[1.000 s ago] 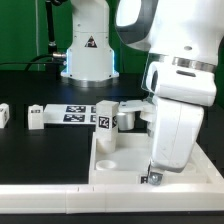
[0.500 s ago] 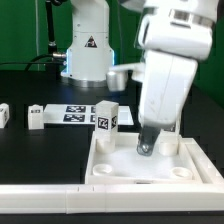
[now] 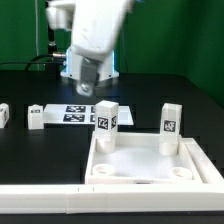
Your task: Assemble square table
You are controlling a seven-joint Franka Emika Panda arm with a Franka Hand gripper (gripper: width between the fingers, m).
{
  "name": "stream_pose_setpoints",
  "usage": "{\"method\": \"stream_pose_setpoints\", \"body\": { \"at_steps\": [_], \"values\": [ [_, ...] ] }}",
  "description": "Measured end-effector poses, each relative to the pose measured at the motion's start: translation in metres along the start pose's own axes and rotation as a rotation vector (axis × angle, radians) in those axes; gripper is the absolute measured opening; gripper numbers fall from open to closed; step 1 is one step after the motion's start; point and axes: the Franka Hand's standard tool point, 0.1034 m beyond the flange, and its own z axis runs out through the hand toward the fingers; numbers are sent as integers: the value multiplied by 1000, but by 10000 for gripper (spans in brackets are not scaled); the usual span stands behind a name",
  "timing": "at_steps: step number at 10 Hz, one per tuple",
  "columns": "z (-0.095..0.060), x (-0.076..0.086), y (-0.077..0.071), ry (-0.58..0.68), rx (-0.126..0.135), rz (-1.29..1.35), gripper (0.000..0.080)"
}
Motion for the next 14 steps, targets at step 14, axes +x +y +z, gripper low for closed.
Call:
{"method": "stream_pose_setpoints", "body": {
  "at_steps": [14],
  "values": [
    [41,-72,-130,19,104,618,649]
  ]
}}
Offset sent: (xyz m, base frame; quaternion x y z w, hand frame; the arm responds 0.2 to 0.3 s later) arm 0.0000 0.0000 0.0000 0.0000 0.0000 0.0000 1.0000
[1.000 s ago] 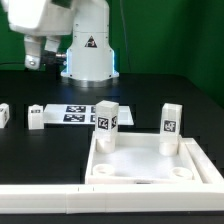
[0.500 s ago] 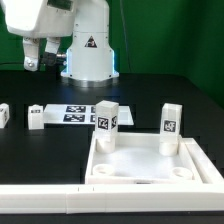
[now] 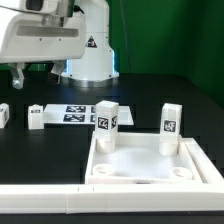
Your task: Assemble square table
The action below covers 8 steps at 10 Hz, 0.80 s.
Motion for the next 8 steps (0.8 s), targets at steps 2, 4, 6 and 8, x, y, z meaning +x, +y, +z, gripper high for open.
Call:
{"method": "stream_pose_setpoints", "body": {
  "at_steps": [2,4,6,8],
  "values": [
    [1,2,-2,5,8,131,649],
    [5,-7,-12,8,49,348,649],
    [16,-32,-20,-4,138,551,649],
    [20,-31,-19,0,134,600,649]
  ]
}}
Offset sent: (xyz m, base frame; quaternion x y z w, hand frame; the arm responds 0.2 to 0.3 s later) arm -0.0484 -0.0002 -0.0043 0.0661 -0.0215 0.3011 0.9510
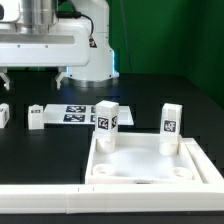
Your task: Assemble square table
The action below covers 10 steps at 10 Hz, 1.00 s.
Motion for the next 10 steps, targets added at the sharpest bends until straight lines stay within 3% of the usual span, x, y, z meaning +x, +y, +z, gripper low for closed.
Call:
{"method": "stream_pose_setpoints", "body": {
  "at_steps": [2,3,4,5,6,7,10],
  "values": [
    [2,-2,2,-4,5,6,649],
    [11,-13,8,-29,44,62,649],
    [23,-20,11,-62,64,85,649],
    [35,-24,8,-90,66,79,649],
    [32,-21,7,-97,70,77,649],
    [32,-22,2,-167,96,77,649],
    [35,-19,-5,-351,138,53,649]
  ]
}}
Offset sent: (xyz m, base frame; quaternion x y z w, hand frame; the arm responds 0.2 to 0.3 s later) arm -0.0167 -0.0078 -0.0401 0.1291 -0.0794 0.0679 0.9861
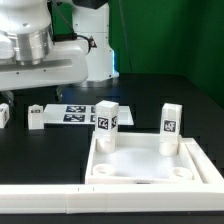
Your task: Assemble square table
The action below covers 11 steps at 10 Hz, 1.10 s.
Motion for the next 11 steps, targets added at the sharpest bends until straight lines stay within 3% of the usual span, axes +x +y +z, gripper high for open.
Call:
{"method": "stream_pose_setpoints", "body": {
  "at_steps": [1,2,3,8,11],
  "values": [
    [1,3,0,-30,5,-3,649],
    [7,-2,4,-124,-42,11,649],
    [12,-4,5,-239,-63,16,649],
    [21,-7,0,-557,-25,26,649],
    [42,-9,11,-711,-54,48,649]
  ]
}}
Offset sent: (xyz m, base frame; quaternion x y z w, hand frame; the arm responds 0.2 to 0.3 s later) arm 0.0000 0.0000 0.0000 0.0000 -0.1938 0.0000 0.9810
